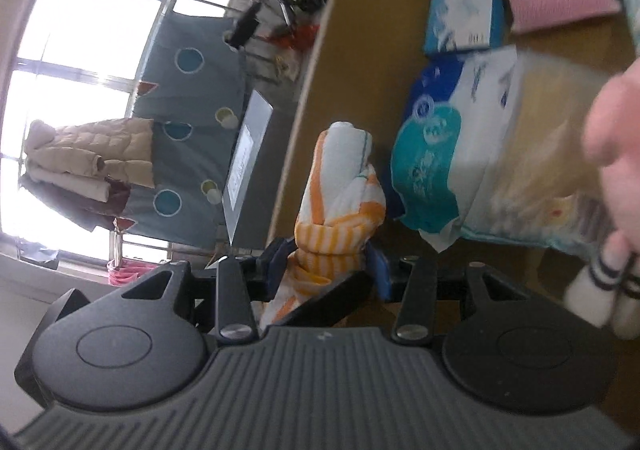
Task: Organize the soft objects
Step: 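Carry the towel bundle with the right gripper over the box, then open the right gripper to drop the towel into the box, then move the right tool back over the pile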
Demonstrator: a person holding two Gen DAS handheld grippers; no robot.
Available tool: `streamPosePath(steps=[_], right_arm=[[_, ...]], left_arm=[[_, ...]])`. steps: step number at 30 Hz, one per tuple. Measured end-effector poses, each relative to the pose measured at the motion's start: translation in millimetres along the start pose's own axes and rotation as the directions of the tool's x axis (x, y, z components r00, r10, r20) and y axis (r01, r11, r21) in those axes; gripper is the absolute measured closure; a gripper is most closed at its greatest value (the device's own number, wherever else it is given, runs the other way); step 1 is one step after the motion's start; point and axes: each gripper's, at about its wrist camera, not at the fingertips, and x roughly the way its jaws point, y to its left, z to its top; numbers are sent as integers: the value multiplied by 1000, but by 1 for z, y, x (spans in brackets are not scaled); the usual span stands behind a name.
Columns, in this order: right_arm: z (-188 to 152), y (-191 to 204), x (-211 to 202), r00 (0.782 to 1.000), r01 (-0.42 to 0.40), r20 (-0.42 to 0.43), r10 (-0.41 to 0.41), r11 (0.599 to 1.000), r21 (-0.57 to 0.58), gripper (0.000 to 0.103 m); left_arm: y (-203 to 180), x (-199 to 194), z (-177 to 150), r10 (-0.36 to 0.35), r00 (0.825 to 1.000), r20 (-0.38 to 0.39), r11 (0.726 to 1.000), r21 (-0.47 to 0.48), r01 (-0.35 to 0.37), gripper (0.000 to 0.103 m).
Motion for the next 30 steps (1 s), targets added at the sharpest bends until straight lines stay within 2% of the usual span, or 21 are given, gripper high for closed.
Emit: streamPosePath(steps=[5, 8, 11, 16, 20, 24, 27, 30], right_arm=[[1, -15, 23, 997, 23, -79, -19, 998, 55, 57], [1, -23, 34, 992, 20, -122, -9, 996, 89, 52], [0, -22, 34, 994, 27, -110, -18, 996, 84, 42], [1, -11, 13, 999, 15, -53, -13, 999, 37, 36], [-5, 5, -33, 999, -30, 21, 31, 999, -16, 27], [-27, 9, -107, 984, -97, 142, 109, 991, -89, 18], [-55, 0, -171, 955, -125, 252, 154, 984, -128, 12], [-93, -20, -238, 908, -94, 392, 145, 985, -145, 8]], left_arm=[[10, -10, -14, 16, 1000, -12, 1000, 23, -16, 35], [14, -12, -15, 20, 1000, -6, 1000, 18, -20, 34], [17, -18, -15, 15, 1000, 12, 1000, -3, -15, 32], [18, -38, -14, 4, 996, 88, 1000, -29, -1, 22], [3, -63, -17, -7, 985, 175, 1000, -12, 9, 15], [-26, -85, -24, -73, 962, 263, 997, 32, 67, 8], [-59, -91, -31, -178, 936, 302, 983, 90, 158, 5], [-96, -90, -37, -302, 901, 310, 951, 159, 264, 4]])
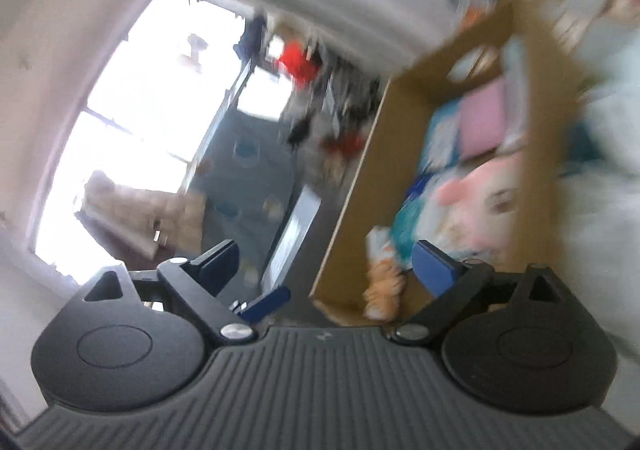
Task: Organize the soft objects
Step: 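Move the right tool back over the pile, then grasp the green cloth scrunchie with the right gripper and lift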
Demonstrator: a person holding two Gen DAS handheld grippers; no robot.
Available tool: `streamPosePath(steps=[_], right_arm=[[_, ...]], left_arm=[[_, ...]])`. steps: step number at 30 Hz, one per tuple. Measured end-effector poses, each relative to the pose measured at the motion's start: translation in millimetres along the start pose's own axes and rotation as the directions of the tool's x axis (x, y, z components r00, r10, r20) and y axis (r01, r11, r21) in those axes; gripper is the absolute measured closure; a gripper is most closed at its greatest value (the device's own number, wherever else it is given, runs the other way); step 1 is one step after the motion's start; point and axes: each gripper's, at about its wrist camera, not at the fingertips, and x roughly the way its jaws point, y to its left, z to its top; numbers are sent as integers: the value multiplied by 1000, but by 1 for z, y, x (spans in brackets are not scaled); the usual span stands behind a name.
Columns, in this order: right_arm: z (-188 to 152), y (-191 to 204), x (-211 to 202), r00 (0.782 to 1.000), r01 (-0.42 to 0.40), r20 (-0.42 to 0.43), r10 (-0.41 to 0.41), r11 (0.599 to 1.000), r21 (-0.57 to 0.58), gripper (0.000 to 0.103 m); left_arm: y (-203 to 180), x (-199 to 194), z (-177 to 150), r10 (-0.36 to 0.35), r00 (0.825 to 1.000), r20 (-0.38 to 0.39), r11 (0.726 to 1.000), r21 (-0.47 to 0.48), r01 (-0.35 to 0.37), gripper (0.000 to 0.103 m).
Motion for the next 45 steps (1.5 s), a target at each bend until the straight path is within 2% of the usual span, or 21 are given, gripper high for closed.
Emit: streamPosePath(steps=[2, 4, 6, 9, 10, 13, 16, 19, 20, 24, 28, 31, 33, 38, 40, 43, 45], right_arm=[[-11, -7, -54, 994, 46, 104, -44, 999, -14, 8], [-27, -16, -107, 971, 99, 217, -96, 995, -3, 8], [-50, -27, -158, 933, 145, 330, -144, 989, 21, 7], [-84, -46, -208, 873, 194, 441, -207, 978, 75, 7], [-98, -53, -222, 850, 215, 470, -236, 972, 98, 6], [-128, -77, -241, 813, 249, 499, -300, 954, 168, 6], [-151, -106, -245, 795, 250, 502, -341, 938, 241, 6], [-161, -129, -238, 789, 246, 493, -367, 924, 294, 6], [-161, -133, -232, 786, 254, 490, -377, 919, 301, 7], [-163, -141, -218, 766, 327, 481, -427, 902, 280, 8], [-150, -149, -204, 760, 384, 460, -460, 888, 253, 15], [-144, -156, -196, 761, 419, 436, -481, 877, 236, 26], [-141, -160, -191, 766, 430, 419, -487, 873, 228, 30], [-139, -168, -173, 774, 463, 378, -508, 861, 211, 54], [-141, -171, -168, 782, 451, 372, -499, 866, 215, 60], [-145, -175, -166, 789, 426, 379, -483, 876, 227, 71], [-146, -177, -165, 797, 404, 383, -467, 884, 236, 73]], left_arm=[[-25, 11, -4, -77, 997, 3, 997, 29, 76, 3], [-53, 26, -9, -145, 989, -13, 987, 70, 145, 3], [-80, 43, -14, -204, 978, -44, 971, 114, 208, 3], [-122, 68, -30, -290, 951, -110, 936, 173, 306, 3], [-135, 76, -35, -317, 939, -136, 923, 184, 339, 3], [-169, 102, -52, -359, 910, -209, 890, 217, 401, 3], [-196, 122, -72, -350, 901, -257, 873, 259, 414, 4], [-209, 141, -88, -306, 910, -278, 881, 281, 382, 7], [-211, 145, -90, -286, 916, -282, 886, 286, 365, 12], [-216, 161, -96, -227, 933, -279, 908, 286, 306, 18], [-220, 169, -97, -204, 939, -276, 904, 317, 289, 21], [-227, 176, -102, -178, 943, -280, 890, 362, 276, 28], [-229, 179, -105, -166, 944, -285, 888, 374, 268, 33], [-227, 189, -109, -178, 928, -326, 891, 346, 293, 41], [-226, 194, -109, -170, 927, -334, 897, 338, 286, 44], [-223, 199, -110, -162, 928, -335, 902, 331, 278, 55], [-221, 200, -109, -164, 929, -332, 906, 322, 275, 62]])
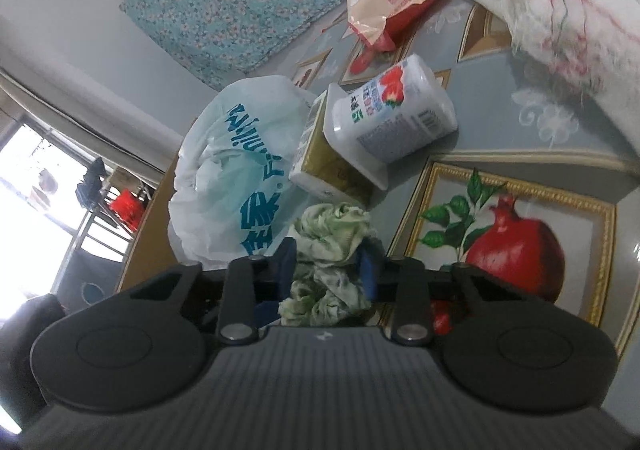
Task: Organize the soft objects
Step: 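Grasp the green cloth scrunchie with the right gripper and lift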
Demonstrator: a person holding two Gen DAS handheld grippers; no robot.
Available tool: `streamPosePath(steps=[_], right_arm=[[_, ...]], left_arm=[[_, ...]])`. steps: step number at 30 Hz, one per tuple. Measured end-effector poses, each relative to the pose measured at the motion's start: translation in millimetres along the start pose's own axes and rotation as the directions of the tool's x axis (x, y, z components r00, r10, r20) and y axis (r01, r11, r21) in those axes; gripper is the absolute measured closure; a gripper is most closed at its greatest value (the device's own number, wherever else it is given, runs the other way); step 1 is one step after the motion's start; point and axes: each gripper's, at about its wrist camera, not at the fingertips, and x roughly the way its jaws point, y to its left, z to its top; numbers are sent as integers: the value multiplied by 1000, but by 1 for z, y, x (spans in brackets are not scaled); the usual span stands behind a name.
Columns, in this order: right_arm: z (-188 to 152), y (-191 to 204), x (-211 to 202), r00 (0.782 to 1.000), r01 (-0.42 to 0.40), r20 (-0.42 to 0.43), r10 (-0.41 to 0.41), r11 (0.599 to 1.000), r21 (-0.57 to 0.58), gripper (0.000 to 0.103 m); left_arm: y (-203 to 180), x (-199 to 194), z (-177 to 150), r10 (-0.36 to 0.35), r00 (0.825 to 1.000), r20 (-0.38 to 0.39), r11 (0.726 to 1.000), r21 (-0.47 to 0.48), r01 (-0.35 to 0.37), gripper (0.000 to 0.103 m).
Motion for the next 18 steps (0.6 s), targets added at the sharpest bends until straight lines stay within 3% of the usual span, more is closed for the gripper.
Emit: streamPosePath(steps=[7, 18], right_arm=[[-4, 0, -7, 999, -43, 21, 42, 998, 42, 76], [-8, 33, -46, 989, -116, 86, 118, 993, -34, 76]], left_arm=[[3, -10, 2, -39, 999, 29, 999, -24, 40, 68], [-7, -59, 10, -37, 991, 126, 999, -14, 39, 69]])
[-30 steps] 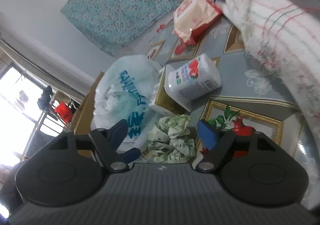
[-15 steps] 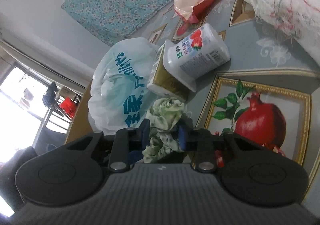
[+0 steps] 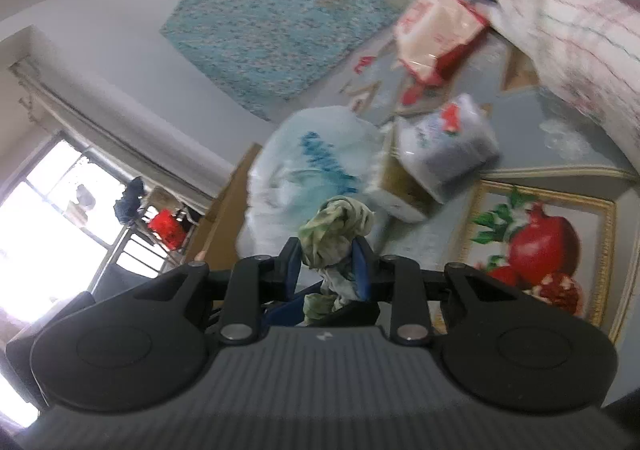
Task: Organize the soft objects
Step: 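Grasp the green cloth scrunchie with the right gripper and lift, then carry the green scrunchie with the right gripper over the box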
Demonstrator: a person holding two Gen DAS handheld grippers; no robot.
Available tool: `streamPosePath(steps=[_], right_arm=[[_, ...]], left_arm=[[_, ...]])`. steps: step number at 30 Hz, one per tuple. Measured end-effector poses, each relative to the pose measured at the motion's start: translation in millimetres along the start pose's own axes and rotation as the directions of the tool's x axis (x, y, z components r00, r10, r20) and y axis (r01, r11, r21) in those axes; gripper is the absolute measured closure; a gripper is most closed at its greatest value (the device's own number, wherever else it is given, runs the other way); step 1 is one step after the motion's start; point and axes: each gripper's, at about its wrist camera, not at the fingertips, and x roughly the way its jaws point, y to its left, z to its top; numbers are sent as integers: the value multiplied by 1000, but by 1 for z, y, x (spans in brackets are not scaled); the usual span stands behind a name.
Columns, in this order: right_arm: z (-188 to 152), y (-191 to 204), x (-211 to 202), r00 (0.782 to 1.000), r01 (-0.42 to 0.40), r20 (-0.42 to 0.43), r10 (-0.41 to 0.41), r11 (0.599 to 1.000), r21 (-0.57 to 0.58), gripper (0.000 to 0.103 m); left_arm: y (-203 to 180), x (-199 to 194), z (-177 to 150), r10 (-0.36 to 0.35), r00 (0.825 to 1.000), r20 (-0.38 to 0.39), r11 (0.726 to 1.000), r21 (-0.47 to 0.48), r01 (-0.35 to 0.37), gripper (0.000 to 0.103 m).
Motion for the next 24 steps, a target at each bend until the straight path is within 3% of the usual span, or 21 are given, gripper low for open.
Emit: streamPosePath(steps=[8, 15, 19, 24], right_arm=[[8, 55, 10, 994, -108, -30, 106, 988, -111, 76], [20, 128, 61, 966, -235, -162, 200, 943, -237, 75], [32, 175, 107, 923, -331, -286, 256, 909, -255, 74], [31, 232, 184, 833, -414, -485, 264, 880, -231, 74]], left_arm=[[16, -54, 10, 96, 990, 107, 995, -31, -93, 69], [59, -104, 23, 245, 958, 150, 969, -84, -234, 69], [96, -134, 27, 328, 933, 146, 941, -142, -309, 69], [158, -165, 18, 398, 916, 53, 887, -276, -369, 69]])
